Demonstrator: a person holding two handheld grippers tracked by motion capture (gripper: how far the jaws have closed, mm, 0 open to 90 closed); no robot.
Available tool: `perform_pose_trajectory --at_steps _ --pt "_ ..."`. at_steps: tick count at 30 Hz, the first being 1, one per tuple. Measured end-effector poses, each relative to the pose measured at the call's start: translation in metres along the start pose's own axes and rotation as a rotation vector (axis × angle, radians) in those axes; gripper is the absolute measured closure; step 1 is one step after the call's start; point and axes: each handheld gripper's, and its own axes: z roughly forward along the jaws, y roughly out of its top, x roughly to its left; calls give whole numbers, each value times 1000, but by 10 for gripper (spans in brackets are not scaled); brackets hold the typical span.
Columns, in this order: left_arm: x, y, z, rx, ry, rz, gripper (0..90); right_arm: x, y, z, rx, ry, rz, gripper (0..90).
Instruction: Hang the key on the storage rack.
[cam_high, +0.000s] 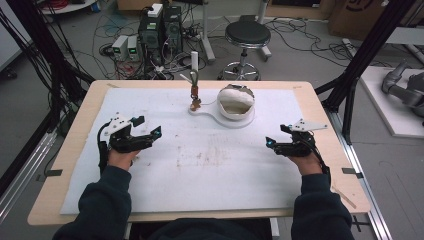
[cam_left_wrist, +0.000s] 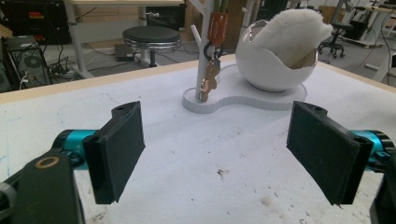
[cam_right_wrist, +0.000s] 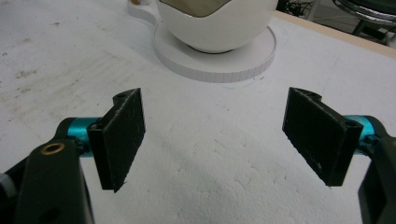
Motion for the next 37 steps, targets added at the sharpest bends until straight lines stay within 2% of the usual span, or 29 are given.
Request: perform_pose_trajectory --at_steps 5,18,21,27,37 --pt "1 -3 -2 3 -2 -25 191 -2 0 1 -1 -14 11 216" --pt "4 -4 1 18 -12 -21 214 -3 -3 -8 -10 -30 36 216" --pt "6 -3 2 10 -4 -18 214 -3 -5 -8 4 -26 27 216" --pt "6 -3 1 11 -3 -25 214 -5 -4 -9 -16 -28 56 216" --pt "9 -4 0 25 9 -35 214 -8 -6 -4 -25 -8 64 216"
